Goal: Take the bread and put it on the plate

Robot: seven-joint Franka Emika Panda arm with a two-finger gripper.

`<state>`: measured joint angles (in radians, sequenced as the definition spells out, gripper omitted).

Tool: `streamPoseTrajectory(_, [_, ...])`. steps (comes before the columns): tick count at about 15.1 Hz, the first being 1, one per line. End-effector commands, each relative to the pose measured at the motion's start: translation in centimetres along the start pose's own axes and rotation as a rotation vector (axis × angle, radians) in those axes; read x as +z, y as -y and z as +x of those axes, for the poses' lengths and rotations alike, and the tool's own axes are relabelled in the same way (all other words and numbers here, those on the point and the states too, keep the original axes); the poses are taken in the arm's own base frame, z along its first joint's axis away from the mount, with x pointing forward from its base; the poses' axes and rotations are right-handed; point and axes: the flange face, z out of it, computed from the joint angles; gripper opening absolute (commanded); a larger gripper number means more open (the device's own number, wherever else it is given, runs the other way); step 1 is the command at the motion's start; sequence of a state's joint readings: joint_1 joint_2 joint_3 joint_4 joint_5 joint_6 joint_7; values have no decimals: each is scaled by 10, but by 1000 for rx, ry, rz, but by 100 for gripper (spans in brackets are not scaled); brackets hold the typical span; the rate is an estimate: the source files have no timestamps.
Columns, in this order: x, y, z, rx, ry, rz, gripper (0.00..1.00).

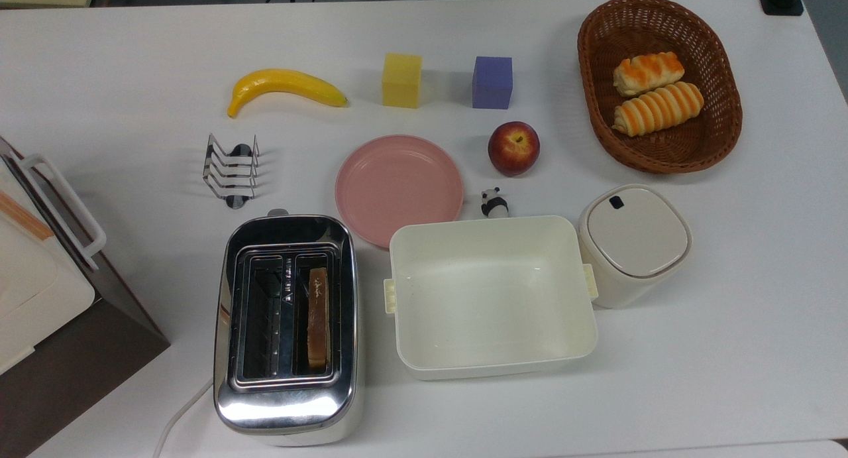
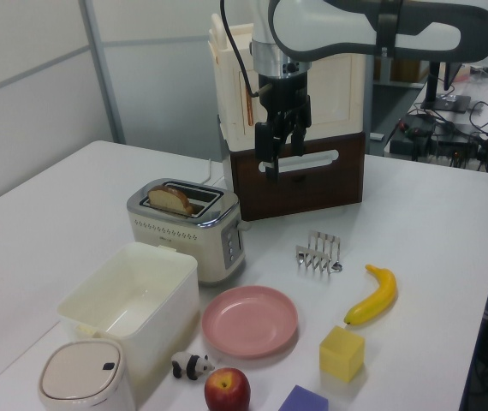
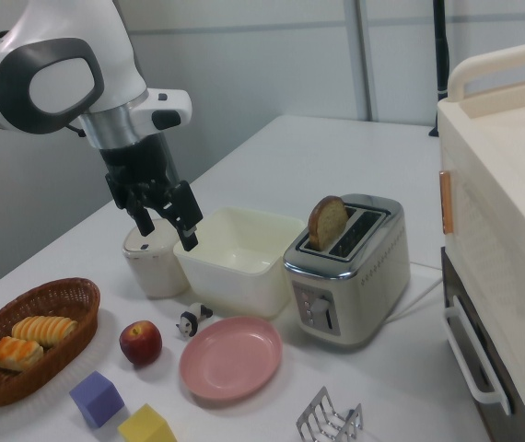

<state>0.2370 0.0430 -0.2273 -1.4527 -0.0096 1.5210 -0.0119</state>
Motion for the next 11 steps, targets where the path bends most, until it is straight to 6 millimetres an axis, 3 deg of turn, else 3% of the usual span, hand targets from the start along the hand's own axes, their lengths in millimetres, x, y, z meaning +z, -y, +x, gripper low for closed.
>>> streamPoseTrajectory(1, [0,-12,-5,-48,-6,4,100])
streamPoseTrajectory(11, [0,-12,-5,-50,-6,4,100])
